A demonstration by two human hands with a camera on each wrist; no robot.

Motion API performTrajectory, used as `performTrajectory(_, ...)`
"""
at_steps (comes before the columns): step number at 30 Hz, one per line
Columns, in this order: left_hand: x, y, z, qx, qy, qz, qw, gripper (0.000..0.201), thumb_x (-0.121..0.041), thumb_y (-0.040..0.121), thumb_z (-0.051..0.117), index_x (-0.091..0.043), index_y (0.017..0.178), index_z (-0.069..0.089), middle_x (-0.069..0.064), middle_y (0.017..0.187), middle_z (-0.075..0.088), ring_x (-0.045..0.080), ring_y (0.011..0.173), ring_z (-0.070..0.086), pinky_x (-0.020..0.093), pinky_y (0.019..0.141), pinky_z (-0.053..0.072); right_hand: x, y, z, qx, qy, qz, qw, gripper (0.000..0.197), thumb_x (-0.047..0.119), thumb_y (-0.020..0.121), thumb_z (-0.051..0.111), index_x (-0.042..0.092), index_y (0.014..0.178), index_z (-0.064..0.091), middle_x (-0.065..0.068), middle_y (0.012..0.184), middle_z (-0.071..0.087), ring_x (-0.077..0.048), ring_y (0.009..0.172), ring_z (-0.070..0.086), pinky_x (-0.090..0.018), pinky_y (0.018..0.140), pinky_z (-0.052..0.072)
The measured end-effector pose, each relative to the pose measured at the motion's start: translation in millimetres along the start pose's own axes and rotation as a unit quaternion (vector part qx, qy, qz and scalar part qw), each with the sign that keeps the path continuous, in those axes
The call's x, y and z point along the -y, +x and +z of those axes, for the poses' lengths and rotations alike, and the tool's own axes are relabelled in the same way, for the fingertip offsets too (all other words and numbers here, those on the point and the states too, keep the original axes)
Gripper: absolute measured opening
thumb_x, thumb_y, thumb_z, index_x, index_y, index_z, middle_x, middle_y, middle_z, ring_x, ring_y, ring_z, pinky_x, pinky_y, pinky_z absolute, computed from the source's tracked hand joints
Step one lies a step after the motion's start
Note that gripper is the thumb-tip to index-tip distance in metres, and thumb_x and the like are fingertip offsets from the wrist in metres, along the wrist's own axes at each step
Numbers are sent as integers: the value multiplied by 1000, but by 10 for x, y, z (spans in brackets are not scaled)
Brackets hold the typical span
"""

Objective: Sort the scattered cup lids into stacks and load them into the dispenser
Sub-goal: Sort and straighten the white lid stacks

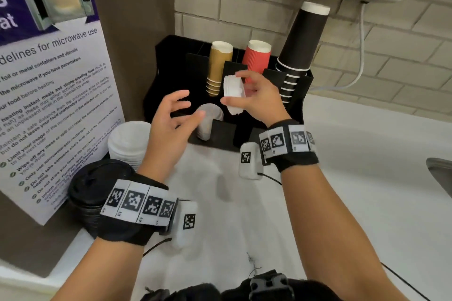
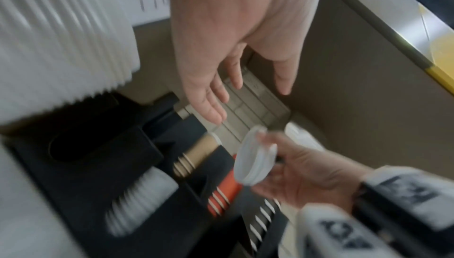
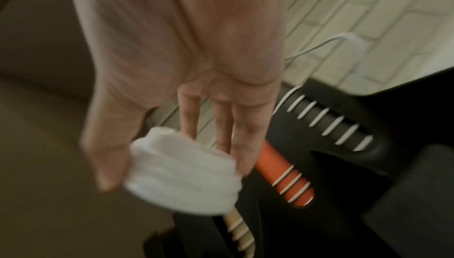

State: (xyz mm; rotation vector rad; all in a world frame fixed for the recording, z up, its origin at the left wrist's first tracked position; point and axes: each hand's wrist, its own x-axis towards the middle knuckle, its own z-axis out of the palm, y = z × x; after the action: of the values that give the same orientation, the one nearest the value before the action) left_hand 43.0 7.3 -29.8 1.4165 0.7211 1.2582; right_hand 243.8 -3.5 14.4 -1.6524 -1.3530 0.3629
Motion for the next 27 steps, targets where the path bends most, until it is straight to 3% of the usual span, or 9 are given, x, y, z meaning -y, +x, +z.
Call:
performTrajectory(2, -34, 63, -94, -28, -14, 4, 999, 29, -16, 90, 66, -30, 115, 58, -3, 111, 57, 11, 92, 63, 30, 83, 53, -43, 232, 184, 25, -64, -15, 998, 66, 29, 63, 87, 18, 120, 55, 1, 104, 61, -13, 95, 59, -18, 75, 50)
performTrajectory(4, -79, 91, -143, -35, -27, 7, 999, 23, -18, 87, 66, -31, 106, 61, -3, 104, 56, 13, 90, 62, 26, 77, 51, -90, 391, 376, 78, -163, -30, 983, 70, 29, 63, 86, 17, 123, 52, -7, 111, 61, -22, 101, 58, -28, 75, 46)
performTrajectory(7, -112, 105, -184, -34, -41, 7, 999, 20, -22, 82, 63, -33, 99, 63, -3, 100, 57, 14, 90, 62, 22, 74, 51, -151, 533, 595, 133, -269, -48, 953, 75, 27, 61, 86, 17, 127, 51, -9, 116, 59, -26, 104, 58, -27, 72, 39)
performTrajectory(11, -106, 125, -208, -39, -36, 6, 999, 23, -9, 91, 61, -30, 98, 63, -4, 98, 57, 13, 89, 62, 24, 76, 52, -167, 622, 763, 182, -336, -41, 923, 74, 22, 60, 84, 16, 126, 51, -10, 116, 56, -27, 102, 58, -31, 74, 48)
performTrajectory(15, -107, 130, -207, -44, -38, 3, 998, 23, -7, 92, 59, -29, 97, 63, -5, 97, 56, 12, 86, 62, 24, 75, 52, -164, 622, 853, 209, -378, -33, 901, 75, 22, 60, 84, 15, 127, 50, -12, 116, 56, -30, 102, 58, -43, 79, 55)
performTrajectory(19, -97, 121, -203, -43, -36, 4, 998, 22, -7, 92, 59, -28, 98, 64, -6, 98, 57, 11, 85, 62, 24, 75, 53, -163, 615, 913, 212, -408, -22, 888, 73, 23, 64, 83, 14, 128, 49, -13, 115, 56, -31, 101, 59, -40, 75, 56)
performTrajectory(22, -83, 108, -197, -44, -35, -1, 998, 22, -7, 92, 60, -28, 98, 64, -6, 98, 57, 11, 85, 62, 26, 76, 52, -146, 607, 949, 222, -423, 5, 879, 71, 25, 70, 80, 15, 133, 48, -13, 124, 49, -31, 109, 56, -41, 80, 54)
performTrajectory(27, -84, 87, -210, -45, -37, 4, 998, 22, -9, 91, 60, -29, 97, 64, -6, 97, 57, 12, 85, 61, 27, 77, 52, -185, 455, 1128, 165, -503, -10, 848, 39, 18, 92, 57, 11, 131, 53, -13, 131, 48, -29, 122, 45, -36, 92, 44)
